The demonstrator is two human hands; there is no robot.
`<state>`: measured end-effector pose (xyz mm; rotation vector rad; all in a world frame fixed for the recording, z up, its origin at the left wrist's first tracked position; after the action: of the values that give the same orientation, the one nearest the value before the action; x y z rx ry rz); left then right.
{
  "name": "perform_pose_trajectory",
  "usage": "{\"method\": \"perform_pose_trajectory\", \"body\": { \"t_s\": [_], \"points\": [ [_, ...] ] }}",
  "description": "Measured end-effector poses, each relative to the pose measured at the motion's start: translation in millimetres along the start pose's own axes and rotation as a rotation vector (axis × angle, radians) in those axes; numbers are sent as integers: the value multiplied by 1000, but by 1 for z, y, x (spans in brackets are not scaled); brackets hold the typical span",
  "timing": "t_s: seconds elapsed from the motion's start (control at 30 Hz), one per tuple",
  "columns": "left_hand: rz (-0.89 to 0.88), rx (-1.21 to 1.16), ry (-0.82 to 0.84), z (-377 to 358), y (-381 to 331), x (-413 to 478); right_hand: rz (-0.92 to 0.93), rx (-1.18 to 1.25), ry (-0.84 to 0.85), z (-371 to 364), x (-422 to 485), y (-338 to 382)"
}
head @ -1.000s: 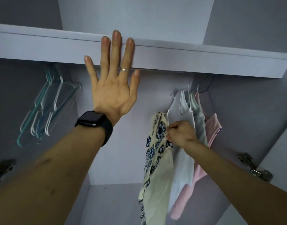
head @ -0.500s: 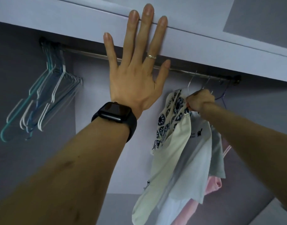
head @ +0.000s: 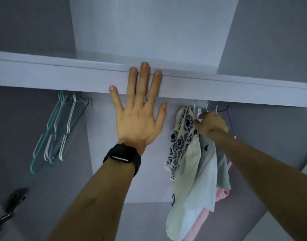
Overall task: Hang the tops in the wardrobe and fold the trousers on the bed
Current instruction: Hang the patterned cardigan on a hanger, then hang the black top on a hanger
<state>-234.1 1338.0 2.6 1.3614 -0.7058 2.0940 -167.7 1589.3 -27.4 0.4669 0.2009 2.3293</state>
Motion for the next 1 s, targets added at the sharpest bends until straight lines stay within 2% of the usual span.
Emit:
{"method": "perform_pose_trajectory", "body": {
  "t_s": [0.13,0.3,0.4,0.53,0.63,0.8,0.9,1.0],
  "points": [
    [-3,56,139,4,2,6,137,90,46,27,-45,10],
    [32,108,414,37,-9,15,229,450,20,64,-131,-6],
    [78,-11,483,66,-18,11,274,629,-58,76,-183,-22],
    [48,-139,558,96,-46,-39,316,665,-129,74,-253,-50],
    [100,-228,687,104,-69,-103,262,630,-74,51,-303,-72],
    [85,-393,877,100,-110,-212,22,655,87,1,-364,-119],
    [78,-440,1080,89,-123,-273,-93,482,185,-21,-392,-154],
    [-20,-502,1281,73,-138,-313,-154,363,146,-29,-419,-179]
  ]
}}
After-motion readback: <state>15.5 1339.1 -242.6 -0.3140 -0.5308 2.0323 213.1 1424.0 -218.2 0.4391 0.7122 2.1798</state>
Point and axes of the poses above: each hand's wrist, its own x-axis towards the middle knuckle, its own z-axis out of the back of the hand, y = z × x, the point moved 5 cm from there along x, towards the middle knuckle, and after that the axes turned 6 degrees about z, right-handed, at the moved point
